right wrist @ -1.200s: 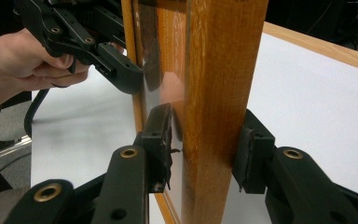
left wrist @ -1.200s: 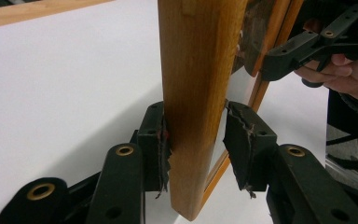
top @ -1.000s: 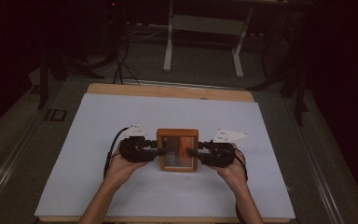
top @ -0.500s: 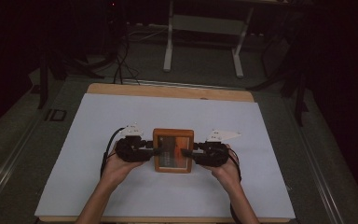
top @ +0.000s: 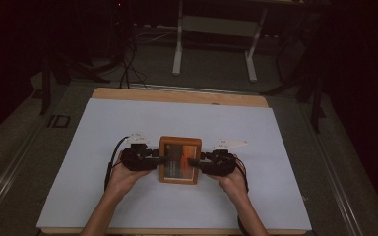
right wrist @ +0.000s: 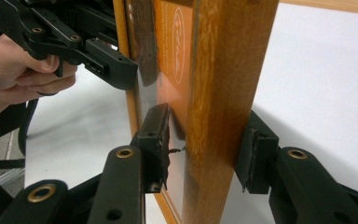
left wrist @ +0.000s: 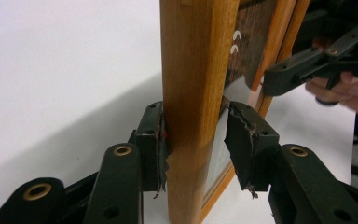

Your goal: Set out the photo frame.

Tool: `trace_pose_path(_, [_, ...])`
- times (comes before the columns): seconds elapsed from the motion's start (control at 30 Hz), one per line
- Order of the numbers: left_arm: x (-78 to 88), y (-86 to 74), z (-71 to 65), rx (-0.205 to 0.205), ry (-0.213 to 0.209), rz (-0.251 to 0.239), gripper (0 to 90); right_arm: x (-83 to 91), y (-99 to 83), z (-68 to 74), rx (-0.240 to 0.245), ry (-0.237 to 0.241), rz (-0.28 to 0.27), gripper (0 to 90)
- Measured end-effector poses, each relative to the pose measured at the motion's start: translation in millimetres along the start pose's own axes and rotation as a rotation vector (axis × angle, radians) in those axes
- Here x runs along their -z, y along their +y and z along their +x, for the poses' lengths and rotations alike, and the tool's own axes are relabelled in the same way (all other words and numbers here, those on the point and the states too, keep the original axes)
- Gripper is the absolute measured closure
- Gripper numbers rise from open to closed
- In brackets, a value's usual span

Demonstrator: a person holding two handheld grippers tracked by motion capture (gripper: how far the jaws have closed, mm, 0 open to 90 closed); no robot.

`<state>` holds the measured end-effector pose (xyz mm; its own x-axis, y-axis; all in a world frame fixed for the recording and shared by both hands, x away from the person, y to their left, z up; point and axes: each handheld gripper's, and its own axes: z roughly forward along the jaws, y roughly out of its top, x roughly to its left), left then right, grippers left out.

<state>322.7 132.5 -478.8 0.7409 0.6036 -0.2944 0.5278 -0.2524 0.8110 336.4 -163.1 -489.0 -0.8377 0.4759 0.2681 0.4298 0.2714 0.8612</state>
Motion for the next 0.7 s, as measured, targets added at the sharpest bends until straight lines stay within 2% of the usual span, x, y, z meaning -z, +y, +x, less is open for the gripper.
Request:
trace_pose_path(0.17, [-2.5,-0.8,-1.2,0.008,0.02,-0.013,59.7,-0.2,-2.5,-5.4,-0.022,0.012,-0.005,59.0])
trace_pose_path(0.4, [-6.8,-1.8,3.1,0.031,0.028,-0.029,59.5,-4.0,-3.6,-10.5,-0.05,0.004,-0.019,58.3])
trace_pose_path(0.7, [-6.2,-2.6,2.5,0.036,0.034,-0.024,60.2,-6.4,-2.0,-11.8,-0.051,0.002,-0.02,57.1])
